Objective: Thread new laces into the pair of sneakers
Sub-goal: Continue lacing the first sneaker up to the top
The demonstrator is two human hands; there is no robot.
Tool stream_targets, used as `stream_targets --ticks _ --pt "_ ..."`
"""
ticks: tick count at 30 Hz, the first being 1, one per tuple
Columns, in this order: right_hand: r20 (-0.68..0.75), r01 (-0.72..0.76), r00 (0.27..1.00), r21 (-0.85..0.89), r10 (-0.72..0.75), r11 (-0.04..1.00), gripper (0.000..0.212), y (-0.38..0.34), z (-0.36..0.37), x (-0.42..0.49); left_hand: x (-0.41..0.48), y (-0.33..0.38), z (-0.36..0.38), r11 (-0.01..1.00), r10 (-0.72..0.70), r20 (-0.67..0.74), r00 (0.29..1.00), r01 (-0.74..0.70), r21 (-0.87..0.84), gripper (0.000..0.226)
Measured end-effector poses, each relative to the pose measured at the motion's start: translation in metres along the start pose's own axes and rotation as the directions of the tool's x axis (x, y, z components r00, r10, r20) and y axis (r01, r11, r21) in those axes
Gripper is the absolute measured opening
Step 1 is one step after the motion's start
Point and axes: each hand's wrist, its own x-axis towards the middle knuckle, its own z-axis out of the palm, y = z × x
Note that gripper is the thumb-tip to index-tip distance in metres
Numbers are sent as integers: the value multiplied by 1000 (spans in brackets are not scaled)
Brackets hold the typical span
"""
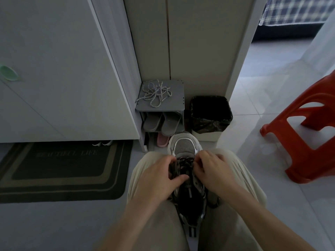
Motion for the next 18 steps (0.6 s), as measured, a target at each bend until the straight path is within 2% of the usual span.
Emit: stream_targets --ticks 3,6,9,13,15,18 --pt "-67 29 997 -52 -32 998 12 -1 -3 6 1 0 2 1000 9 0 1000 -9 -30 57" --pt "-160 94 979 -208 -128 974 15 0 -8 13 3 -1 4 998 19 -3 1000 -19 -64 56" --pt "-206 132 960 -260 -189 957 20 1 -6 10 4 -3 5 997 17 -14 1000 -18 -76 56" --pt "-158 36 986 -86 -49 996 11 5 0 -1 3 -4 7 997 52 -52 997 -55 -59 58" --pt "-99 -42 994 3 42 999 14 10 0 -2 2 -5 8 997 75 -72 995 -77 -25 61" --pt "-113 -47 992 97 58 994 7 14 2 -2 3 -7 11 995 87 -78 993 -82 64 67"
